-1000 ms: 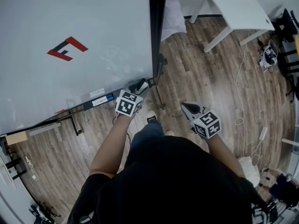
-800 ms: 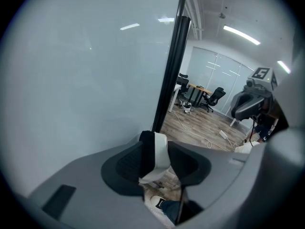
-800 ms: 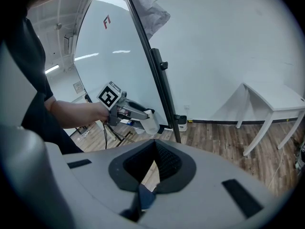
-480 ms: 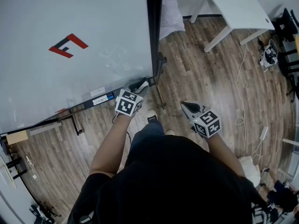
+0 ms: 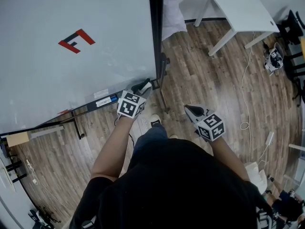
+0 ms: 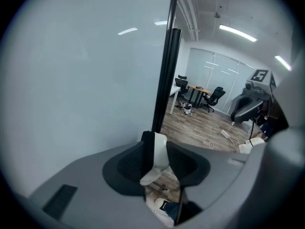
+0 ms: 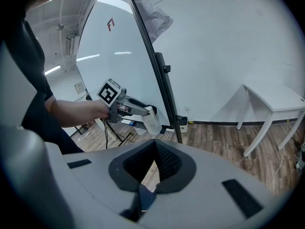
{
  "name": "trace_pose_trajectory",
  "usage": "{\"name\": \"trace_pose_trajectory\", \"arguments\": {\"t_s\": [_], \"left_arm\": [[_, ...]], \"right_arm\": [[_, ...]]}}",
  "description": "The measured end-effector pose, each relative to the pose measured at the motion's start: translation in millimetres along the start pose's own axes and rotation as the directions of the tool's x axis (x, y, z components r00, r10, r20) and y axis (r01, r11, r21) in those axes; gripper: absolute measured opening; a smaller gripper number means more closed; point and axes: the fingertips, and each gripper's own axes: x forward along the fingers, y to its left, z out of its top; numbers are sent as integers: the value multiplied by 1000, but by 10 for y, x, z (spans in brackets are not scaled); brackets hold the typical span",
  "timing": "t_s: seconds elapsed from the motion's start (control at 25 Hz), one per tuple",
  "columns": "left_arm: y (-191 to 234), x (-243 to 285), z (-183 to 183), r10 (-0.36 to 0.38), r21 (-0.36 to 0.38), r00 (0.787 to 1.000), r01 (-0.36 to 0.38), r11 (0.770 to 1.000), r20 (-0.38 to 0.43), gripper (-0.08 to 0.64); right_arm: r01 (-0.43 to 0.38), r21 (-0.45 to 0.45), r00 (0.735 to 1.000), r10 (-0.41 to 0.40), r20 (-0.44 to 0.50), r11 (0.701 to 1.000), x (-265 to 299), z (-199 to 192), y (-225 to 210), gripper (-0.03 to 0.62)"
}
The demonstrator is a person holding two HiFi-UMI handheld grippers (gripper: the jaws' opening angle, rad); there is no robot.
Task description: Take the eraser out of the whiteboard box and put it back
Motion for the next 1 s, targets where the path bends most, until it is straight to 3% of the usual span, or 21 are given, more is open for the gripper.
{"name": "trace_pose_trajectory", "arguments": {"t_s": [1.0], "left_arm": [[-262,-655,324,68,45,987,-75,996,145,151]], "right_arm": [[-10,-58,998,13,58,998,-364,51,307,-5]]}}
